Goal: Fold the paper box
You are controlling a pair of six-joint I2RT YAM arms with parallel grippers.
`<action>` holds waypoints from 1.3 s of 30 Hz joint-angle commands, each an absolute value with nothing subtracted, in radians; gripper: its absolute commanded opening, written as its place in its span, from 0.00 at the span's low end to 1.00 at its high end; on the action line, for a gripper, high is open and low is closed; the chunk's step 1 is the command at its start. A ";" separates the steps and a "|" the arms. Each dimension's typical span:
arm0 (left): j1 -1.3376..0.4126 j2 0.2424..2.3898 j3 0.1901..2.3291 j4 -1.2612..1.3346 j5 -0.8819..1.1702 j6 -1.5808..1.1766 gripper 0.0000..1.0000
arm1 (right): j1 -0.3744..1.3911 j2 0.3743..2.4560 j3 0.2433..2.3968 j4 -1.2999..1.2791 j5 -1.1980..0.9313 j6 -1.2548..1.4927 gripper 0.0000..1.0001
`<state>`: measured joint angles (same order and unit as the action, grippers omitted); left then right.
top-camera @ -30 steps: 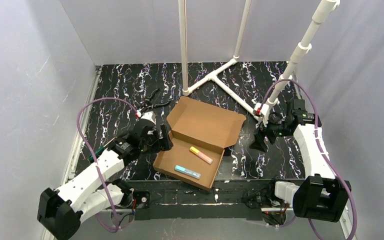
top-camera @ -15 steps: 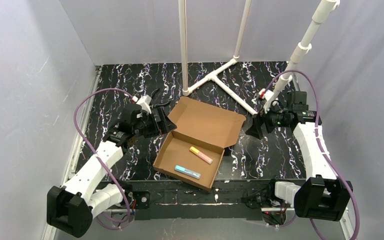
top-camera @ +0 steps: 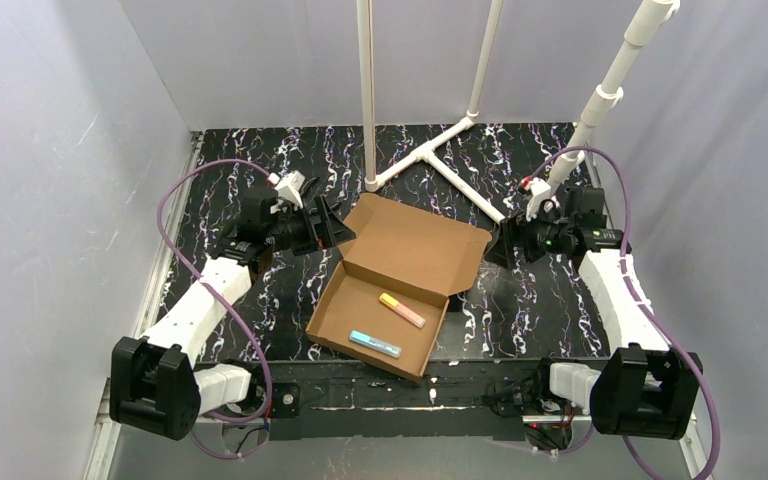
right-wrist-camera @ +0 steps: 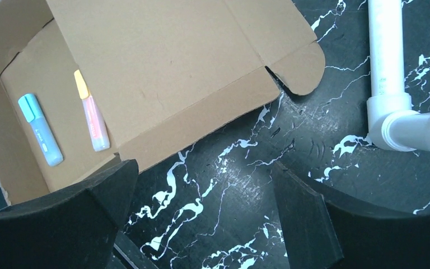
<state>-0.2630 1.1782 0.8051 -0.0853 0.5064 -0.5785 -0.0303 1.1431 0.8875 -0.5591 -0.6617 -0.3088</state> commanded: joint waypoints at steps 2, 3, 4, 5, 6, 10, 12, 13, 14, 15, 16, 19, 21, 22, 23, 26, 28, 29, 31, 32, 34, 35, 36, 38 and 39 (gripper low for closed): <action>-0.258 1.160 0.859 -0.082 0.544 -0.520 0.98 | -0.017 1.171 0.872 -0.473 -0.635 -0.278 0.98; -0.255 1.161 0.859 -0.074 0.558 -0.528 0.98 | -0.017 1.176 0.869 -0.473 -0.651 -0.287 0.98; -0.249 1.163 0.856 -0.056 0.578 -0.541 0.98 | -0.017 1.181 0.867 -0.472 -0.663 -0.293 0.98; -0.238 1.165 0.849 -0.035 0.596 -0.557 0.98 | -0.017 1.184 0.864 -0.472 -0.669 -0.299 0.98; -0.226 1.168 0.841 -0.019 0.610 -0.570 0.98 | -0.017 1.184 0.862 -0.472 -0.678 -0.312 0.98; -0.192 1.175 0.798 0.049 0.639 -0.590 0.98 | -0.018 1.184 0.863 -0.477 -0.711 -0.347 0.98; -0.188 1.183 0.795 0.055 0.645 -0.579 0.98 | -0.020 1.185 0.867 -0.477 -0.711 -0.348 0.98; -0.189 1.193 0.802 0.049 0.649 -0.566 0.98 | -0.021 1.186 0.865 -0.474 -0.708 -0.341 0.98; -0.189 1.205 0.812 0.039 0.652 -0.556 0.98 | -0.023 1.187 0.862 -0.463 -0.705 -0.330 0.98; -0.188 1.219 0.825 0.027 0.656 -0.546 0.98 | -0.025 1.189 0.857 -0.454 -0.704 -0.319 0.98; -0.189 1.236 0.840 0.012 0.656 -0.534 0.98 | -0.027 1.190 0.850 -0.442 -0.701 -0.309 0.98; -0.189 1.300 0.896 -0.046 0.655 -0.507 0.98 | -0.031 1.192 0.838 -0.413 -0.676 -0.280 0.98; -0.190 1.338 0.930 -0.074 0.654 -0.496 0.98 | -0.031 1.192 0.828 -0.396 -0.666 -0.266 0.98; -0.191 1.357 0.945 -0.084 0.651 -0.493 0.98 | -0.031 1.193 0.824 -0.390 -0.667 -0.260 0.98; -0.192 1.376 0.958 -0.092 0.651 -0.489 0.98 | -0.031 1.194 0.819 -0.382 -0.670 -0.253 0.98; -0.202 1.433 1.009 -0.134 0.633 -0.464 0.98 | -0.031 1.199 0.803 -0.351 -0.687 -0.218 0.98; -0.210 1.474 1.060 -0.181 0.609 -0.438 0.98 | -0.031 1.193 0.790 -0.337 -0.693 -0.212 0.98; -0.212 1.497 1.079 -0.198 0.596 -0.430 0.98 | -0.031 1.188 0.781 -0.328 -0.695 -0.207 0.98; -0.214 1.542 1.120 -0.226 0.577 -0.418 0.97 | -0.031 1.174 0.760 -0.317 -0.705 -0.208 0.98; -0.215 1.563 1.135 -0.234 0.571 -0.415 0.96 | -0.031 1.166 0.750 -0.312 -0.712 -0.208 0.98; -0.219 1.603 1.161 -0.249 0.551 -0.409 0.94 | -0.032 1.146 0.728 -0.302 -0.724 -0.208 0.98; -0.221 1.622 1.176 -0.259 0.541 -0.407 0.93 | -0.032 1.135 0.716 -0.295 -0.726 -0.207 0.98; -0.223 1.643 1.187 -0.266 0.534 -0.403 0.92 | -0.034 1.126 0.707 -0.289 -0.728 -0.206 0.98; -0.228 1.679 1.206 -0.273 0.539 -0.400 0.91 | -0.037 1.113 0.696 -0.283 -0.734 -0.204 0.98; -0.231 1.697 1.212 -0.274 0.542 -0.400 0.90 | -0.041 1.111 0.696 -0.282 -0.740 -0.204 0.98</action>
<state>-0.2199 1.6569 1.1652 -0.2131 0.5564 -0.4335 -0.0280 1.1515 0.7055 -0.3386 -0.6991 -0.2153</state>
